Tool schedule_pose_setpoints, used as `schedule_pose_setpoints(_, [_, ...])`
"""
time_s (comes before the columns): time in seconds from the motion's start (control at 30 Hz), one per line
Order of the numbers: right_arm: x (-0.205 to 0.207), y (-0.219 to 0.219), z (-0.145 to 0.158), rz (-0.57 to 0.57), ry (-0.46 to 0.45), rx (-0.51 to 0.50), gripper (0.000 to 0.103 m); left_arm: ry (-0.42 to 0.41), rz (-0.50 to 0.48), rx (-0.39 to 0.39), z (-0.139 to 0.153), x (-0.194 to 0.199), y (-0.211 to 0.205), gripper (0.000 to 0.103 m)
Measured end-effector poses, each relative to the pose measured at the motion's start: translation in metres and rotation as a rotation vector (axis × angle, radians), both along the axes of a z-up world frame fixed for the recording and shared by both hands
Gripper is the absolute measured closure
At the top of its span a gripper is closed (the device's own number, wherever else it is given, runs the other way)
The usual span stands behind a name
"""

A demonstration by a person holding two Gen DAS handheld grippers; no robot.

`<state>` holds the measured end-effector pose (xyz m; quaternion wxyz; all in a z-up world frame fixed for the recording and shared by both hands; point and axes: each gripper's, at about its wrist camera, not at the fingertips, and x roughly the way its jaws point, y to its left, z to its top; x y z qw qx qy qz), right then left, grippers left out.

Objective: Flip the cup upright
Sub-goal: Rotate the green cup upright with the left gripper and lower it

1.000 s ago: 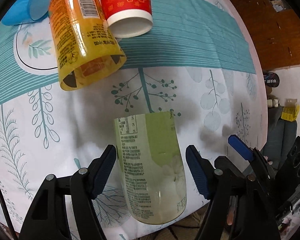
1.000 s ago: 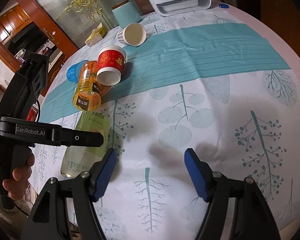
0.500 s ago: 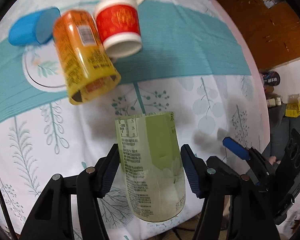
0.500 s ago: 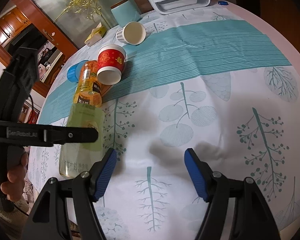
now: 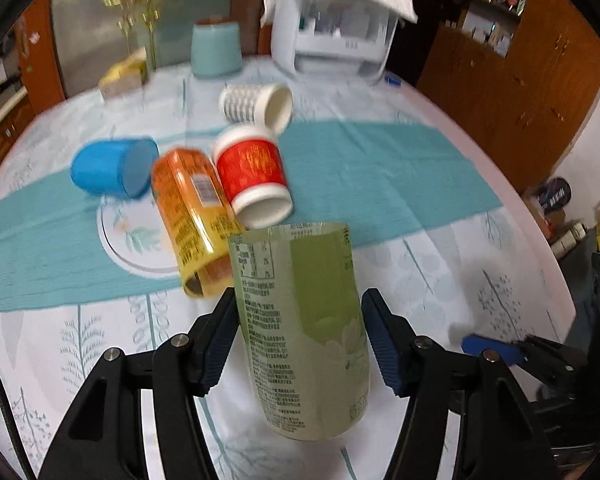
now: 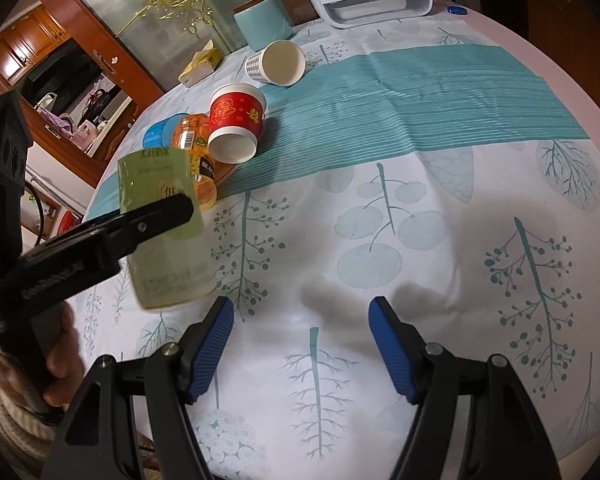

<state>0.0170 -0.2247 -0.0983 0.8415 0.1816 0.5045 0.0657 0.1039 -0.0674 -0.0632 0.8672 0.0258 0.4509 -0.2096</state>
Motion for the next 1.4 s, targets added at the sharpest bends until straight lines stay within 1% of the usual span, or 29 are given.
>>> schedule_pose_setpoints(0.13, [-0.002, 0.001, 0.0, 0.002, -0.001, -0.005, 0.032, -0.096, -0.002, -0.059, -0.003, -0.012, 0.006, 0.042])
schedule_pose_setpoints(0.2, [-0.002, 0.002, 0.0, 0.007, 0.0, -0.003, 0.032, -0.148, -0.017, -0.067, -0.008, -0.021, 0.006, 0.042])
schedule_pose_setpoints(0.33, [-0.003, 0.006, 0.0, 0.02, -0.001, -0.005, 0.032, -0.242, -0.049, -0.04, -0.02, -0.037, 0.003, 0.042])
schedule_pose_setpoints(0.47, [-0.005, 0.008, 0.001, 0.026, -0.007, -0.016, 0.032, -0.299, -0.067, -0.014, -0.025, -0.05, 0.002, 0.042])
schedule_pose_setpoints(0.6, [-0.007, 0.008, 0.0, 0.02, -0.003, -0.021, 0.032, -0.333, -0.087, 0.01, -0.026, -0.06, -0.001, 0.042])
schedule_pose_setpoints(0.63, [-0.008, 0.008, -0.001, 0.018, -0.002, -0.023, 0.032, -0.34, -0.088, 0.016, -0.027, -0.063, -0.001, 0.04])
schedule_pose_setpoints(0.77, [-0.01, 0.008, 0.0, 0.017, -0.007, -0.038, 0.032, -0.316, -0.108, 0.026, -0.029, -0.067, -0.003, 0.037])
schedule_pose_setpoints(0.83, [-0.011, 0.01, 0.0, 0.02, -0.01, -0.045, 0.032, -0.316, -0.103, 0.039, -0.03, -0.069, -0.002, 0.028])
schedule_pose_setpoints(1.03, [-0.013, 0.01, 0.003, 0.023, -0.019, -0.048, 0.032, -0.301, -0.077, 0.044, -0.028, -0.071, 0.004, 0.02])
schedule_pose_setpoints(1.13, [-0.014, 0.011, 0.003, 0.024, -0.018, -0.047, 0.032, -0.286, -0.069, 0.051, -0.027, -0.072, 0.006, 0.017])
schedule_pose_setpoints(1.4, [-0.02, 0.014, 0.004, 0.03, -0.02, -0.044, 0.032, -0.22, -0.057, 0.056, -0.025, -0.082, 0.012, 0.017])
